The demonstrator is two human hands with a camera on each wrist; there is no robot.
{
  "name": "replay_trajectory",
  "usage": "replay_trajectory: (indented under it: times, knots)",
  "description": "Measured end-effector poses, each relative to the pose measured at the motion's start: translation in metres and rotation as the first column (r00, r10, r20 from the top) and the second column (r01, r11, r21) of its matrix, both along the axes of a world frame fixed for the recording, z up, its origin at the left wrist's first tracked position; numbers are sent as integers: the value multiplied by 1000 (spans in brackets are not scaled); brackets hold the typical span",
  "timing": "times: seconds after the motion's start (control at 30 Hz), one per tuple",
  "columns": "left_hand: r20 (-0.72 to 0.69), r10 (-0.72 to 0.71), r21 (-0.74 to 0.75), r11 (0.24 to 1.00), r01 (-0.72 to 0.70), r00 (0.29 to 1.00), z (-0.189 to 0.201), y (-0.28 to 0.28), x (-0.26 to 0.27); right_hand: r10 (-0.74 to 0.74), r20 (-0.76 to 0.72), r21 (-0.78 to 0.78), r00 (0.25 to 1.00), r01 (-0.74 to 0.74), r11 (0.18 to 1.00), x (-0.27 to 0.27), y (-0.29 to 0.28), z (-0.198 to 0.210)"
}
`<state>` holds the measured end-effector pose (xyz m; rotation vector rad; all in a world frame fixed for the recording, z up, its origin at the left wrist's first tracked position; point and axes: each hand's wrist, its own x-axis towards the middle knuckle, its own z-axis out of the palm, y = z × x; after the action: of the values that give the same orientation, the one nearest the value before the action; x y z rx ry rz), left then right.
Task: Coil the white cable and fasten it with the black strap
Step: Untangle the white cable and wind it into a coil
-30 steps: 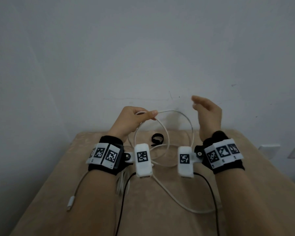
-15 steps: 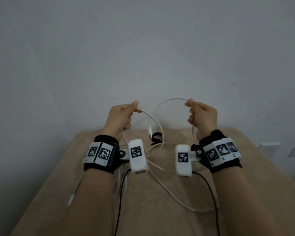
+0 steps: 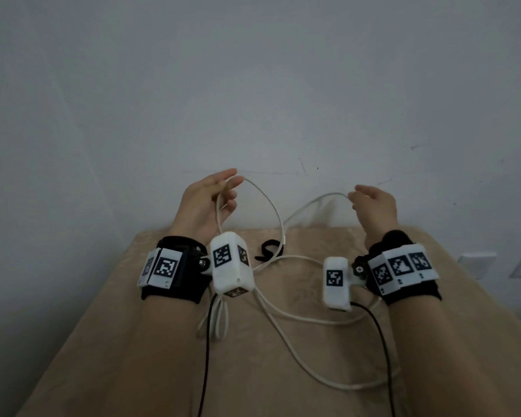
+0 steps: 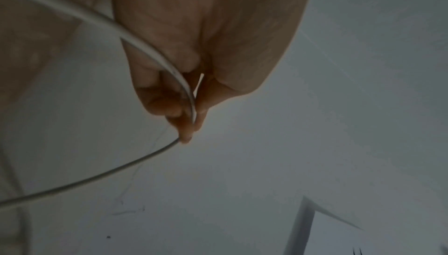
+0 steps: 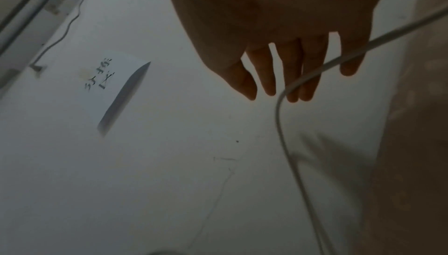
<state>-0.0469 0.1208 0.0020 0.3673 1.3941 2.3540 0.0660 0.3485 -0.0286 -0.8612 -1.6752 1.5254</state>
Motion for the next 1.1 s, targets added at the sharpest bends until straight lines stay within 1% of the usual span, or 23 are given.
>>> replay_trajectory:
  times: [0.1, 0.2, 0.23, 0.27, 0.3, 0.37, 0.43, 0.47, 0.5, 0.57, 0.63, 0.7, 0.77, 0.87, 0.97, 1.03, 1.1]
  knots:
    - [-98, -52, -99, 994, 43, 994, 2, 1, 6, 115, 100, 83, 988, -124, 989, -6, -10, 2]
    - [-173, 8, -231, 972, -49, 985, -1, 3, 7, 146, 240, 118, 960, -178, 977, -6, -9, -7]
    - [-193, 35, -269, 959, -87, 981, -2, 4, 6, 138, 271, 131, 953, -178, 975, -4, -8, -9]
    - [-215, 48, -318, 941, -117, 975, -3, 5, 5, 128, 270, 138, 954, -170, 976, -2, -7, -10]
    - [-239, 43, -382, 914, -135, 970, -5, 6, 4, 119, 236, 146, 964, -157, 977, 0, -6, -9]
    - [-284, -20, -526, 839, -139, 959, -8, 10, 3, 109, 64, 125, 992, -117, 985, 4, -6, -2]
    - [-332, -93, -623, 769, -144, 939, -9, 13, 5, 105, -150, 126, 983, -86, 988, 8, -10, 13]
    - [-360, -122, -642, 752, -151, 925, -8, 14, 7, 107, -241, 135, 965, -76, 988, 11, -13, 22]
    - [-388, -146, -646, 748, -156, 910, -6, 15, 9, 119, -313, 152, 942, -74, 986, 13, -16, 29]
    - [-433, -176, -613, 776, -146, 884, -1, 17, 14, 177, -409, 205, 895, -99, 974, 17, -21, 41]
    - [-442, -167, -547, 829, -117, 881, 4, 17, 19, 255, -427, 254, 867, -156, 955, 19, -27, 48]
    - [-440, -147, -494, 864, -102, 886, 7, 17, 21, 327, -394, 298, 859, -217, 930, 18, -32, 49]
    - [-459, -160, -474, 876, -89, 874, 9, 16, 22, 384, -345, 343, 856, -266, 901, 16, -38, 48]
    - [-478, -213, -420, 908, -9, 852, 12, 15, 27, 453, -275, 393, 848, -331, 858, 10, -48, 43]
    - [-487, -239, -361, 931, 56, 840, 15, 18, 32, 522, -232, 437, 821, -391, 810, 5, -59, 40]
    - [-525, -238, -358, 933, 41, 817, 14, 19, 31, 543, -201, 461, 815, -411, 787, 2, -63, 39]
    - [-566, -223, -358, 934, 8, 794, 14, 19, 29, 533, -164, 458, 830, -415, 787, 1, -63, 37]
